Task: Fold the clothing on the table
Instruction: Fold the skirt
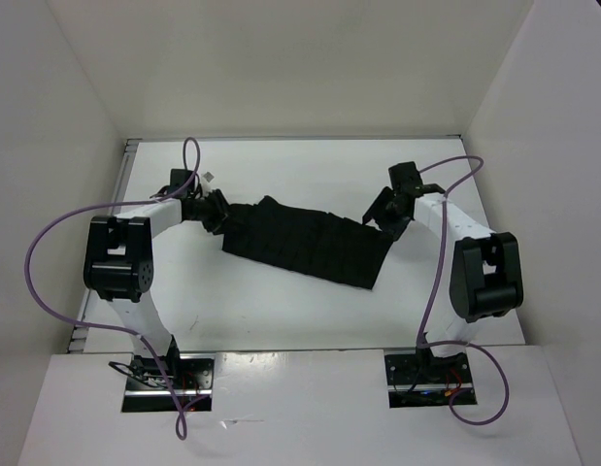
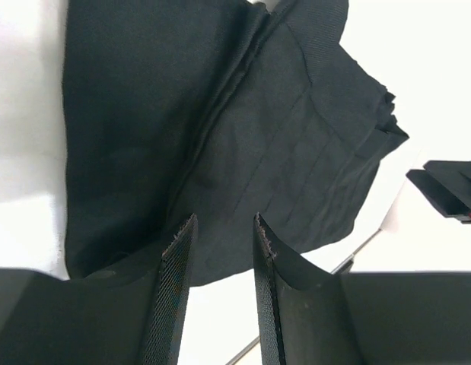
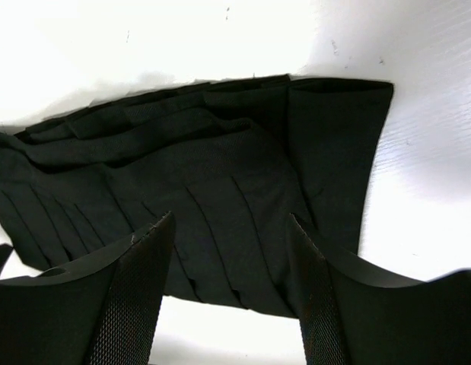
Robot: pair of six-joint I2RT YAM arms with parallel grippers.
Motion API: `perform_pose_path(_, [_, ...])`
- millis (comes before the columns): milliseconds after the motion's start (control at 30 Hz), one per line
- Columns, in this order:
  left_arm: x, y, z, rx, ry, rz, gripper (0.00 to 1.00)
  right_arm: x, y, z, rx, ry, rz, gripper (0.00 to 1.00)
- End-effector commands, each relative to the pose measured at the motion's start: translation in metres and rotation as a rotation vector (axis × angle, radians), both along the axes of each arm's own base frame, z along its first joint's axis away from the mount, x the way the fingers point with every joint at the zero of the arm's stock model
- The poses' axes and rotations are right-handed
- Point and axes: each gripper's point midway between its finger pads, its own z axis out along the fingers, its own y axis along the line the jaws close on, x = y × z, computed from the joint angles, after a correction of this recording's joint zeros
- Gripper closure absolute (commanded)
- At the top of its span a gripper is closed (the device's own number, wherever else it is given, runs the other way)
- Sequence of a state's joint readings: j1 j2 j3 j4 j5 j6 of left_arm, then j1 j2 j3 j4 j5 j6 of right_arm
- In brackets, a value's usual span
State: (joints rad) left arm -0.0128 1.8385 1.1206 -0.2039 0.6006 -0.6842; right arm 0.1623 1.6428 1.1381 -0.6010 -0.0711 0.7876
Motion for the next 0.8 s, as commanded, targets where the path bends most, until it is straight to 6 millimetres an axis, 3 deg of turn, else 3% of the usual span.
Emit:
perform_pose_path(0, [0.01,0.005,0.002,0.058,-0.053,-0.01,0.57,0.002,0.011,0.003,0.023,-0.018,0.03,0.35])
perform_pose_path(67, [0.015,0.01,0.007,0.089,-0.059,-0.007,0.57,-0.002,0.011,-0.004,0.023,0.005,0.021,0.35])
perform_pose_path(267, [0.017,0.025,-0.007,0.192,-0.033,0.008,0.57,-0.003,0.014,-0.009,0.026,0.016,0.022,0.35])
perform_pose_path(467, [0.005,0.011,-0.026,0.135,0.023,-0.058,0.57,-0.006,0.019,-0.016,0.034,0.038,0.027,0.35])
perform_pose_path(633, [-0.003,0.0,-0.029,0.092,0.042,-0.093,0.57,-0.003,0.02,-0.013,0.036,0.029,0.027,0.35])
perform_pose_path(733, [-0.01,-0.007,-0.026,0.046,0.051,-0.118,0.64,-0.005,0.023,-0.016,0.034,0.039,0.036,0.36])
perform_pose_path(767, [-0.01,-0.007,-0.026,0.046,0.051,-0.118,0.8,-0.005,0.023,-0.016,0.034,0.039,0.036,0.4])
